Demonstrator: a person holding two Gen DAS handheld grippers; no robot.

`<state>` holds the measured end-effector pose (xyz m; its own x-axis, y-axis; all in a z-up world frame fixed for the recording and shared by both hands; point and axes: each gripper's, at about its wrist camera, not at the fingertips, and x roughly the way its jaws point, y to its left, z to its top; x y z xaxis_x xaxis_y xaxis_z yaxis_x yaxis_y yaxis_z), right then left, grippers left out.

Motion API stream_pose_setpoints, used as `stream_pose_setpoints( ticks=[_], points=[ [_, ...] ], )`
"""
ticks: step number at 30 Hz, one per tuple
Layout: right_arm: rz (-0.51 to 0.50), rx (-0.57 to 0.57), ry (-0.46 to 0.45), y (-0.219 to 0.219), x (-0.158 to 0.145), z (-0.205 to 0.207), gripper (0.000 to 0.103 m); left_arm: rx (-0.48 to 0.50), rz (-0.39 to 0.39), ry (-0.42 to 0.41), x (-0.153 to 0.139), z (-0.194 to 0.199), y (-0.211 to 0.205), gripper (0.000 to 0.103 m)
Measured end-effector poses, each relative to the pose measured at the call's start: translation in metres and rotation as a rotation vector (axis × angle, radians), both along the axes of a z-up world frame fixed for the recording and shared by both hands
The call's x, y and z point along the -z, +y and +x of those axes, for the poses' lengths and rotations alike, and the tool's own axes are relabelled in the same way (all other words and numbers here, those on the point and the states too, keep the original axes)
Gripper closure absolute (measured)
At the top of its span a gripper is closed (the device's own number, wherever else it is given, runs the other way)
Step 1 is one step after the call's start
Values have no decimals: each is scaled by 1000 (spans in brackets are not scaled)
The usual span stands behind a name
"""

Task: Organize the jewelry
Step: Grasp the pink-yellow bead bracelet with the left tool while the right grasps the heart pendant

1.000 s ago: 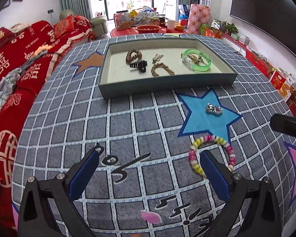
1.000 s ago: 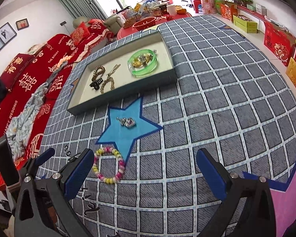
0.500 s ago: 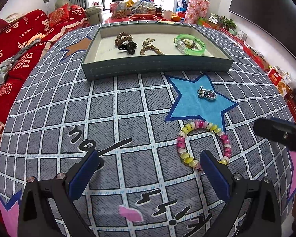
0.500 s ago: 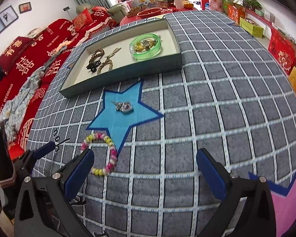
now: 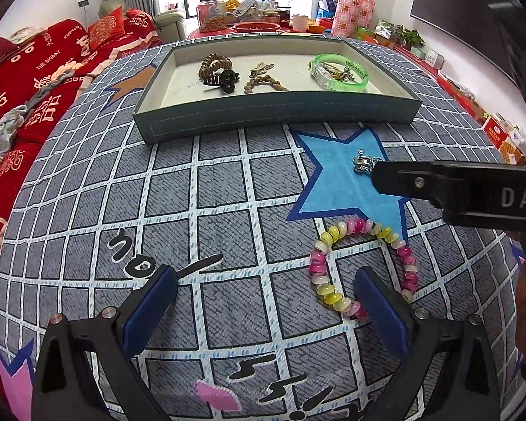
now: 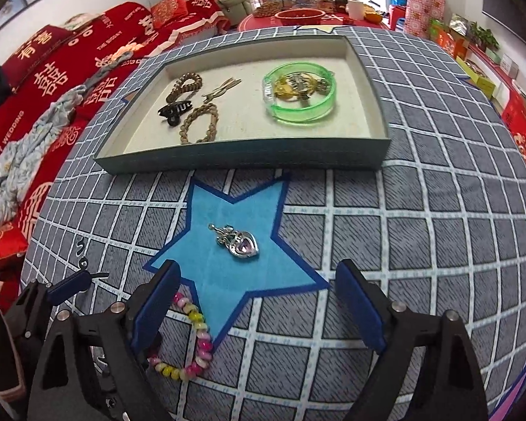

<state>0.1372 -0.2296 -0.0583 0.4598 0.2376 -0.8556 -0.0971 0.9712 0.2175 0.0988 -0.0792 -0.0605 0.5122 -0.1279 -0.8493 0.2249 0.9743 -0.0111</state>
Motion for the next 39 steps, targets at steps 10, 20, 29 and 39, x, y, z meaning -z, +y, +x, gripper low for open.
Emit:
stream_pose_setpoints(
  ticks=[10, 20, 29, 39],
  points=[
    [-208, -94, -32, 36, 5, 13, 48, 53, 5, -22, -6, -3, -13, 11],
    [-146, -50, -29, 21, 1, 5, 83, 121, -6, -25, -10, -8, -23, 44],
    [-69, 34, -39, -8, -10, -12, 83, 145, -83, -3, -12, -8, -19, 80],
    [-33, 53, -73, -16, -25, -36, 83, 141, -140, -26, -28, -12, -7, 80]
  ],
)
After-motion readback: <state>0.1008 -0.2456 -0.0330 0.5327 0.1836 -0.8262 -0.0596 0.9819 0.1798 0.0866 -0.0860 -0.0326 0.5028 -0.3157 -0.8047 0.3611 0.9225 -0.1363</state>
